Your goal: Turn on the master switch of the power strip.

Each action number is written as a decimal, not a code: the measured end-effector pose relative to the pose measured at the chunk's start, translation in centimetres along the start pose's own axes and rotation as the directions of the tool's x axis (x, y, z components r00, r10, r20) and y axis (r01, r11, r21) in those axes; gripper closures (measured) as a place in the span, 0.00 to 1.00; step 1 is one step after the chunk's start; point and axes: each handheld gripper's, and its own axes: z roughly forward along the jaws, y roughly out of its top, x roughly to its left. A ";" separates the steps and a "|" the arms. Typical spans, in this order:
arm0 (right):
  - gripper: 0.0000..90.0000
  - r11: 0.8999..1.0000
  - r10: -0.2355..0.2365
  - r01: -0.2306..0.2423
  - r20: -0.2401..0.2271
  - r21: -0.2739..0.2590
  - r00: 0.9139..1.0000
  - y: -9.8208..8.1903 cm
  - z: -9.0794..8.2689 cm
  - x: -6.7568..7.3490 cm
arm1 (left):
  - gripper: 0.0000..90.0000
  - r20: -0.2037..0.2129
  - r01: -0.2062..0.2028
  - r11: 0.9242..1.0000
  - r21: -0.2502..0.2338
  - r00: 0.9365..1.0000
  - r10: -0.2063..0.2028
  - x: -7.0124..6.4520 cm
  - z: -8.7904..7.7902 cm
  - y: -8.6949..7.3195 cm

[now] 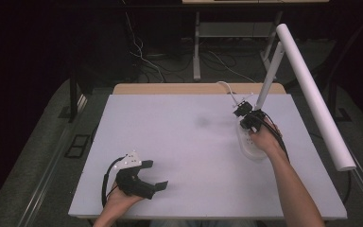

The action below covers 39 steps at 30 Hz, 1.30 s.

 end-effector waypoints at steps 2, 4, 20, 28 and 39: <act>0.99 1.000 -0.005 0.005 0.003 -0.001 1.000 0.0 0.0 0.1 | 0.00 0.001 -0.001 1.000 0.001 1.000 0.001 0.0 0.0 0.0; 0.99 1.000 -0.010 0.010 0.005 0.000 1.000 -0.1 0.0 0.1 | 0.00 0.002 -0.004 1.000 0.002 1.000 0.004 0.0 0.0 0.0; 1.00 0.998 0.061 -0.061 -0.021 -0.022 0.998 -0.6 0.2 -0.3 | 0.00 0.007 -0.008 1.000 0.002 1.000 0.008 -0.1 0.1 0.0; 1.00 0.997 0.073 -0.073 0.009 -0.014 0.997 -0.5 0.3 0.1 | 0.00 0.010 -0.010 1.000 -0.002 1.000 0.010 -0.2 -0.1 0.0; 0.99 0.998 0.052 -0.052 -0.019 -0.029 0.998 -0.5 -0.1 -0.3 | 0.00 0.007 0.009 1.000 -0.003 1.000 -0.009 0.2 0.0 0.0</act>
